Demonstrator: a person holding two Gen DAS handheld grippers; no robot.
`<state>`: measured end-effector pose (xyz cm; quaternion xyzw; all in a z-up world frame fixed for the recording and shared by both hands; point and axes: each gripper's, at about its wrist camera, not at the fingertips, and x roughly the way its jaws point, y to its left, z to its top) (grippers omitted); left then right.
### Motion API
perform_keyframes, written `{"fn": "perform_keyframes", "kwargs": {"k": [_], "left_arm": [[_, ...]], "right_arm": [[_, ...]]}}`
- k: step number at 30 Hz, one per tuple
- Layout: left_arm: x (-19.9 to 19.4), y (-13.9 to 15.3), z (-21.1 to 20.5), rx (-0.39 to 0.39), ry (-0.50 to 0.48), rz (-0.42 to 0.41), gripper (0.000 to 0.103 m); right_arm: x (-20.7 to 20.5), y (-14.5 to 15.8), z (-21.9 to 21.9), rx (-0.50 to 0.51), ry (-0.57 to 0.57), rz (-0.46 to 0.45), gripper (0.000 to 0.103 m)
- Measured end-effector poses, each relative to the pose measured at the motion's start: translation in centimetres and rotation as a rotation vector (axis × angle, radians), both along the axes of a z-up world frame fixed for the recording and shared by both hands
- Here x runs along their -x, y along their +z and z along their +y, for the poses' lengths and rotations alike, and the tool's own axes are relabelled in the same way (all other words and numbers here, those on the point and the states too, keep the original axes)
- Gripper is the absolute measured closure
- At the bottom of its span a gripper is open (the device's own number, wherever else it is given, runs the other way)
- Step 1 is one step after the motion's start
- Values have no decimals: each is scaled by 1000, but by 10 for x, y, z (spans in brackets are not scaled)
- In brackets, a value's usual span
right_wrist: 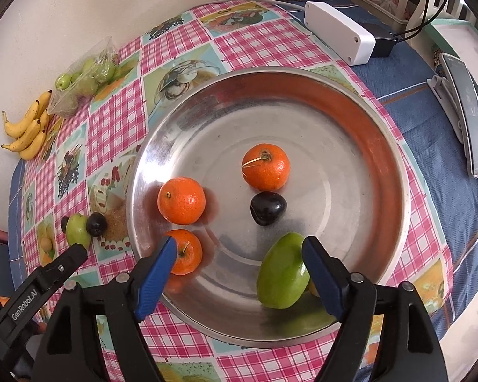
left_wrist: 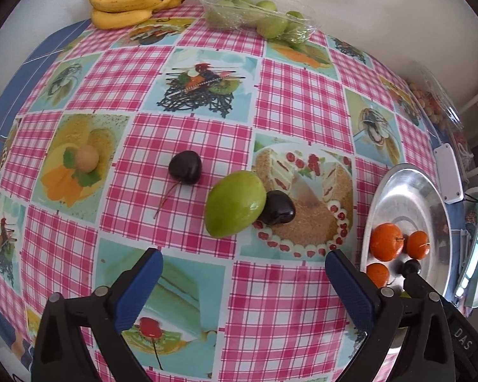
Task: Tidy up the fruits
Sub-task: 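Withdraw both grippers from the bowl toward the remaining fruit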
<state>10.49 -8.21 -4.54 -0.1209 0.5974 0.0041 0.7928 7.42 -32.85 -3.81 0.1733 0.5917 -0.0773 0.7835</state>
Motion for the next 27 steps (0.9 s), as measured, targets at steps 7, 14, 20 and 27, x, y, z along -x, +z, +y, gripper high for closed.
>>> {"fn": "perform_keyframes", "kwargs": {"k": [7,14,20,27], "left_arm": [[1,-1,5,-23,21,-12,0],[0,-2,4,-45,10,-14,0],[-1,-2,5,-58,5,-19,0],[-1,-2,6,-62,3,-23,0]], "right_arm": [[1,-1,0,15,0,5,21],[1,-2,0,25,-2,6,21],[2,-2,-1,28,-9,-2,0],[2,-2,0,33,-5,-9,0]]}}
